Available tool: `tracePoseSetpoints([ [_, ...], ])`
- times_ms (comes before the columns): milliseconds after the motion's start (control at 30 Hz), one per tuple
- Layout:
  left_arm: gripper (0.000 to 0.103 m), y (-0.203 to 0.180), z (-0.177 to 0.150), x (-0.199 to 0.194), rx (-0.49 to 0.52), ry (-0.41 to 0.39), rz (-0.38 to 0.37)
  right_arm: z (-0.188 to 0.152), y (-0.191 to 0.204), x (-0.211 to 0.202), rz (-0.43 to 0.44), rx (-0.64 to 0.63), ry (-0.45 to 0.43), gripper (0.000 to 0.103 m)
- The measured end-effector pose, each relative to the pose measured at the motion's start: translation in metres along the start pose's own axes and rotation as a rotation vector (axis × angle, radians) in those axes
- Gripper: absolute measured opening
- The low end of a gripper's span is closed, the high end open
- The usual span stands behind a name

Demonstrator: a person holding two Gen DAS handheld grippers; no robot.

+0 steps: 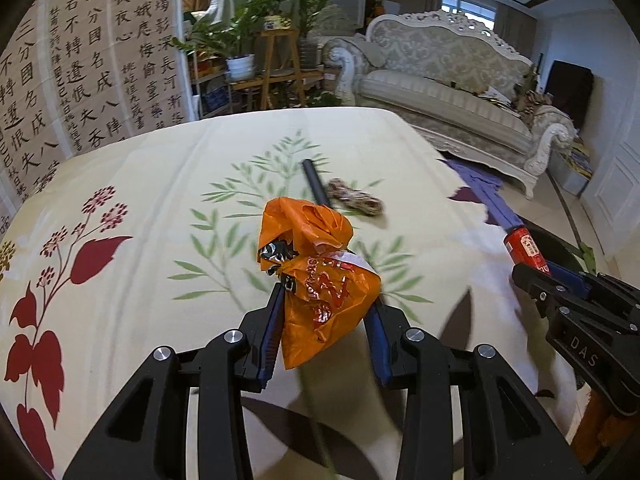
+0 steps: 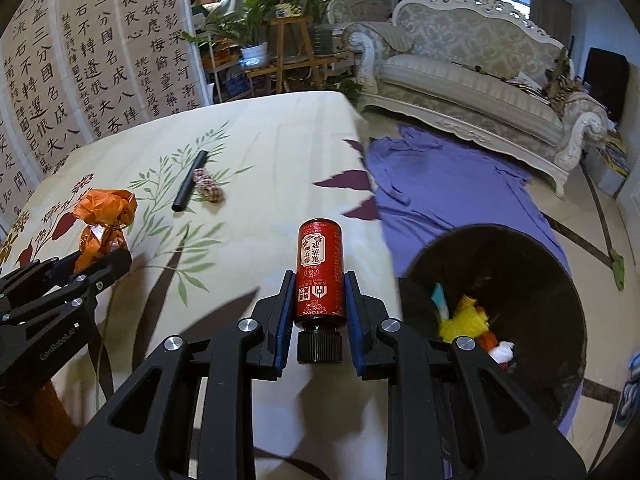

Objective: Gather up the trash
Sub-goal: 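Carry the orange bag and red can over the bin and open both grippers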

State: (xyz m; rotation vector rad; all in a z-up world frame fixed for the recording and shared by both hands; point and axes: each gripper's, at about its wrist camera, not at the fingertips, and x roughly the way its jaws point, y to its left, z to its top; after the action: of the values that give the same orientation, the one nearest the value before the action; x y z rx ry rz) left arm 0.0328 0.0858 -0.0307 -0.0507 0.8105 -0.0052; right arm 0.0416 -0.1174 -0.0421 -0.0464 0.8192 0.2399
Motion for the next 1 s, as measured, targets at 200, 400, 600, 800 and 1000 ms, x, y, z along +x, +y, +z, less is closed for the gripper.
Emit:
tracePoseSetpoints([
  [200,0.038,-0.029,-0.003,-0.003,0.044,-0.007,-0.038,-0.010,-0.024,-0.014,-0.038,0.043,-0.017,0.023],
  [400,0.038,-0.060,-0.004,-0.006,0.099,-0.016,-0.073,-0.018,-0.051,-0.028,-0.084,0.087,-0.036,0.023],
  [600,0.038,-0.090,-0.005,-0.007,0.152,-0.026,-0.108,-0.029,-0.081,-0.040,-0.135,0.141,-0.048,0.023],
  [800,0.038,-0.122,-0.002,-0.004,0.204,-0.026,-0.145,-0.037,-0.112,-0.045,-0.185,0.197,-0.053,0.023],
  [1000,0.038,-0.156,-0.001,0.003,0.251,-0.027,-0.183,-0.042,-0.135,-0.047,-0.227,0.234,-0.060,0.023],
])
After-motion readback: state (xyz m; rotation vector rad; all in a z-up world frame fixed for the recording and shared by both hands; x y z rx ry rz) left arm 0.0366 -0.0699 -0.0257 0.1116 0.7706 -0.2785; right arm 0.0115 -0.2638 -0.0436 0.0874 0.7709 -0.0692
